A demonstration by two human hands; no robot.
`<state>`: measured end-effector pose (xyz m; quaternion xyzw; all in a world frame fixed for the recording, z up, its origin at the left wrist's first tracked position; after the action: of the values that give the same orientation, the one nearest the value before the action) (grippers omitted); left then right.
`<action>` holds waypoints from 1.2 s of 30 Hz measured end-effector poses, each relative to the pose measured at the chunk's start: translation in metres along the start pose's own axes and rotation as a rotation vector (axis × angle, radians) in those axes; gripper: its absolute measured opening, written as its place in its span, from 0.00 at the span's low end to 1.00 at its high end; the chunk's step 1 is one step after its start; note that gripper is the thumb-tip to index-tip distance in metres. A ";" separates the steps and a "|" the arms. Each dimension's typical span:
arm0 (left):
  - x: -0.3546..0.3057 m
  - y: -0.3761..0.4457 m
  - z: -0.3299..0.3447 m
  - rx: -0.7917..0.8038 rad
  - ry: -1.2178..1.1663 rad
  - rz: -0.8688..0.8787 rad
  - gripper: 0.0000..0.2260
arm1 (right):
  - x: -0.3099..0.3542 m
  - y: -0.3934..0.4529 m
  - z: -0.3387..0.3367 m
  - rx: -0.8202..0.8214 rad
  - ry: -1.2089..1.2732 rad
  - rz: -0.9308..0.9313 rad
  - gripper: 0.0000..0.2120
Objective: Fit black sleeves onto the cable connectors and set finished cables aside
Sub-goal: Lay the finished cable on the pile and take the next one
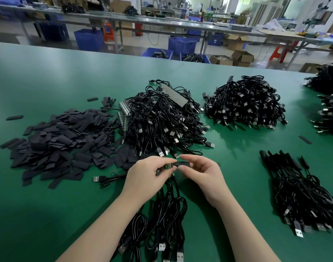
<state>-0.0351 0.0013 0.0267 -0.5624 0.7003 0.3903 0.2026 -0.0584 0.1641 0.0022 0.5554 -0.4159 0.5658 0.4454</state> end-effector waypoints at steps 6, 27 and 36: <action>-0.001 0.000 -0.002 -0.012 -0.022 -0.002 0.11 | 0.003 -0.001 0.001 -0.021 -0.083 -0.004 0.12; -0.011 0.002 -0.011 -0.100 -0.211 0.051 0.07 | 0.005 -0.010 0.019 -0.094 0.178 -0.024 0.08; 0.001 0.002 0.006 0.069 -0.224 -0.031 0.17 | 0.020 -0.015 -0.005 -0.297 0.117 -0.109 0.08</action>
<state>-0.0386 0.0052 0.0229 -0.5187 0.6774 0.4231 0.3051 -0.0452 0.1735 0.0216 0.4714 -0.4377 0.5044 0.5760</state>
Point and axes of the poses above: each hand's wrist, its own y-axis towards the middle knuckle, its own z-axis out of the palm, x = y × z, the point moved 9 cm from there along y, towards the middle knuckle, and after that the axes turned 2 degrees about x, right-handed, at the moved point
